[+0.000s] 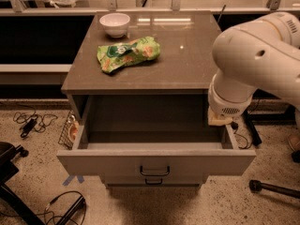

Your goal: Open top drawer

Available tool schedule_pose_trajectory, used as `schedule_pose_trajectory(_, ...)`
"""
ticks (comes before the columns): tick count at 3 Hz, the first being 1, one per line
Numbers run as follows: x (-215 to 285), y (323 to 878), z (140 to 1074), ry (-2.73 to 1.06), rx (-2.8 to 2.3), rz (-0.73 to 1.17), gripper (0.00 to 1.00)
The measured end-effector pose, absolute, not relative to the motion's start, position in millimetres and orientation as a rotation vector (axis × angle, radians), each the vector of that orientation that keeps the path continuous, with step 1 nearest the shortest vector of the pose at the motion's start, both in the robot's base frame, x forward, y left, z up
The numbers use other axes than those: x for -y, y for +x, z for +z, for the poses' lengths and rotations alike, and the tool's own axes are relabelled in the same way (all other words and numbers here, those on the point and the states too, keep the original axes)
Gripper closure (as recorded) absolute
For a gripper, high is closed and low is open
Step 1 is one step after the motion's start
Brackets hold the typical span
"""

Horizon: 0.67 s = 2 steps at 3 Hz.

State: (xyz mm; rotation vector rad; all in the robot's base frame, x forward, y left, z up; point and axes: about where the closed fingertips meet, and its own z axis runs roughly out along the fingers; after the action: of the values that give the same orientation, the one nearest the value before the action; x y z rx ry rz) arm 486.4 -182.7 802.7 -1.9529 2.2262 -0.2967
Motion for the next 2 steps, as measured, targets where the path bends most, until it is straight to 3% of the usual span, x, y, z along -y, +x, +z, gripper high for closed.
schedule_pose_trajectory(1, 189, 516, 767, -1.916, -2.175, -0.157, 0.99)
schedule_pose_trajectory(2, 184, 540, 733, -1.9, -2.122, -0.056, 1.0)
